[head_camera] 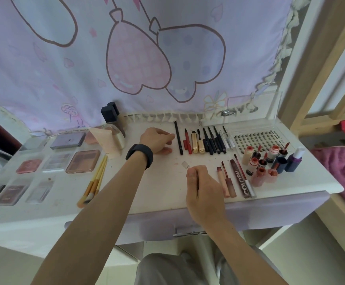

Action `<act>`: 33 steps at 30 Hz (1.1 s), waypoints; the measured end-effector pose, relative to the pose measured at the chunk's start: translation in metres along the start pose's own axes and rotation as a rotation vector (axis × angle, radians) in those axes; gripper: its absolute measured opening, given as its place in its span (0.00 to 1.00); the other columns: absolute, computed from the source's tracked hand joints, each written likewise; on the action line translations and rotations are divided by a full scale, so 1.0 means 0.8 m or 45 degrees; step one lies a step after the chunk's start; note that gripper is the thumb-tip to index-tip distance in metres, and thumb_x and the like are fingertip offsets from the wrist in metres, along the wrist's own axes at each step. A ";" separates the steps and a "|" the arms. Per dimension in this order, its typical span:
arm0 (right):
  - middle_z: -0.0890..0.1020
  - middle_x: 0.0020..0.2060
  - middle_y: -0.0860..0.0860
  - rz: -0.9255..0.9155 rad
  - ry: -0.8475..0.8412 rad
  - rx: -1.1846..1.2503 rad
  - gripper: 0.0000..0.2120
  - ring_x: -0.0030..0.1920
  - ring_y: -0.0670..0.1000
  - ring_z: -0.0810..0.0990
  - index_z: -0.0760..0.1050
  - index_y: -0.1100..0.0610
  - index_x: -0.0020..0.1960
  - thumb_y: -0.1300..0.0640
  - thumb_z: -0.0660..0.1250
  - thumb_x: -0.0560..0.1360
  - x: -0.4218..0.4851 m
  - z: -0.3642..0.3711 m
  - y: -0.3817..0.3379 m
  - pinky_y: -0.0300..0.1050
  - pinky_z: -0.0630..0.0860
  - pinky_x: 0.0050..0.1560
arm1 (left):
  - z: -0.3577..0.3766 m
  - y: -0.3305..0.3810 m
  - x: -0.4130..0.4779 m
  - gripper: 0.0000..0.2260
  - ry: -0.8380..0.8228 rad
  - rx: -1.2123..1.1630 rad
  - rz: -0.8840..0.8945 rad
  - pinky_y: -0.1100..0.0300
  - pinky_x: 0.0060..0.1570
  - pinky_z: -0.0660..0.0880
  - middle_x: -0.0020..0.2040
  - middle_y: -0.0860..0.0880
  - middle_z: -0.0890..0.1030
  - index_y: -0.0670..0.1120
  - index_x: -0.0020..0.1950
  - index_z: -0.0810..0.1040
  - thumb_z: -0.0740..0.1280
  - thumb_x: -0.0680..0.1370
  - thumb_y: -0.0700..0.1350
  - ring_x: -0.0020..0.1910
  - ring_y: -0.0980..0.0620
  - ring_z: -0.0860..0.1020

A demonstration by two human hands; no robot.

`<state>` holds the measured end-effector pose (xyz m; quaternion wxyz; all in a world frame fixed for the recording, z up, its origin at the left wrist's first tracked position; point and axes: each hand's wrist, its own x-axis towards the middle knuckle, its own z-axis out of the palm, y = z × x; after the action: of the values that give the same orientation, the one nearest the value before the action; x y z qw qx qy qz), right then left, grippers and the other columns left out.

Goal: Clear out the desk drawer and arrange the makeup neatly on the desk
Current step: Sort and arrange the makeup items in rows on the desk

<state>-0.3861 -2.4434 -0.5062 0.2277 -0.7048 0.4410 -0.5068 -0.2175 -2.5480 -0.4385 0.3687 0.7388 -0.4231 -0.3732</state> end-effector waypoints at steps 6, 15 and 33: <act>0.70 0.27 0.43 0.028 0.012 0.007 0.17 0.31 0.45 0.74 0.70 0.50 0.48 0.43 0.47 0.83 0.001 0.000 0.001 0.33 0.68 0.27 | -0.027 -0.026 -0.096 0.10 -0.397 -0.356 0.186 0.64 0.41 0.77 0.49 0.53 0.85 0.54 0.56 0.85 0.71 0.77 0.53 0.41 0.56 0.79; 0.73 0.29 0.42 0.025 -0.027 -0.081 0.17 0.40 0.41 0.77 0.69 0.47 0.48 0.41 0.45 0.83 0.000 0.002 0.005 0.30 0.72 0.37 | -0.017 -0.037 -0.137 0.07 -0.356 -0.165 0.347 0.59 0.45 0.75 0.49 0.56 0.85 0.56 0.54 0.85 0.73 0.76 0.51 0.42 0.60 0.78; 0.81 0.51 0.48 -0.301 -0.147 -0.623 0.11 0.53 0.50 0.76 0.79 0.52 0.55 0.50 0.62 0.78 -0.013 0.014 0.011 0.44 0.75 0.54 | -0.012 -0.029 -0.006 0.05 0.072 0.176 0.116 0.62 0.43 0.77 0.41 0.56 0.85 0.54 0.46 0.84 0.74 0.75 0.54 0.43 0.55 0.81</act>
<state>-0.3802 -2.4402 -0.5224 0.0146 -0.8132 0.4513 -0.3672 -0.2029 -2.5329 -0.4533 0.3452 0.7527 -0.4704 -0.3050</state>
